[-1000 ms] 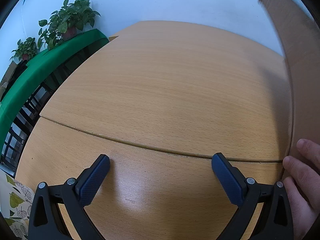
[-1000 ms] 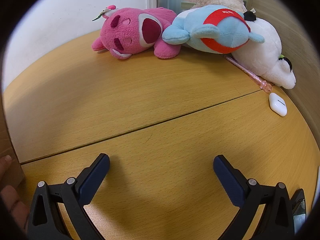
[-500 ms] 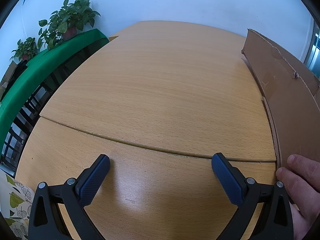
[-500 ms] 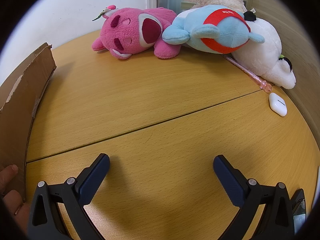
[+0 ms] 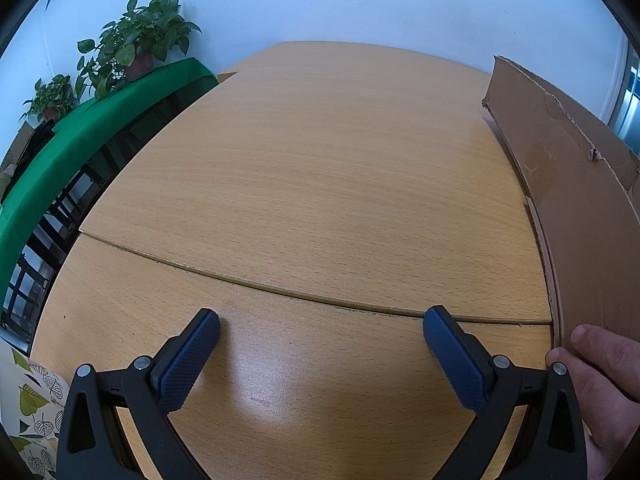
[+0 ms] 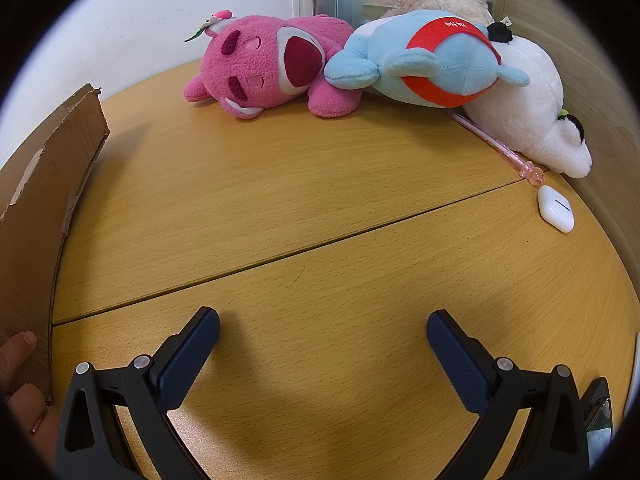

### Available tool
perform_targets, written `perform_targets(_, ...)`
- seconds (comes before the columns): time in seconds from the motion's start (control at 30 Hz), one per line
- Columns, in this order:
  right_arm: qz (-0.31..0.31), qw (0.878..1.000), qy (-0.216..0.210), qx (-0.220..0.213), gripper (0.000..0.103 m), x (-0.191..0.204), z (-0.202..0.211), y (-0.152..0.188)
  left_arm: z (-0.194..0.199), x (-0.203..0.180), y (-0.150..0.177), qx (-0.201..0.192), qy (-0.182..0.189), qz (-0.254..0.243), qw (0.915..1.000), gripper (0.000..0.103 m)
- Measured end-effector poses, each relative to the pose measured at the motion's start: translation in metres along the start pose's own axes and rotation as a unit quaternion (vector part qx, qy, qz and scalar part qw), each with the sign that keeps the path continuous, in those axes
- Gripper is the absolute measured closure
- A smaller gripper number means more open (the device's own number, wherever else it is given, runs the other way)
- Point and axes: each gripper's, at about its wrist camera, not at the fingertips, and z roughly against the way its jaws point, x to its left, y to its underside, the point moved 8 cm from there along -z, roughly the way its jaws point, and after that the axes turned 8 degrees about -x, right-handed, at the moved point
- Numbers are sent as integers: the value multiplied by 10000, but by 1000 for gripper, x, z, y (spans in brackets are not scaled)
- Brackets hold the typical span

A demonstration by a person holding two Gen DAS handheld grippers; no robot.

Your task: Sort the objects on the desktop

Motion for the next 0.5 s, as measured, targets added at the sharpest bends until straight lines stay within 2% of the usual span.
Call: perform_targets(0.5,3,10000,-4,-1,0,0,-1,1,0,0,0,0,-2,4,10000,0)
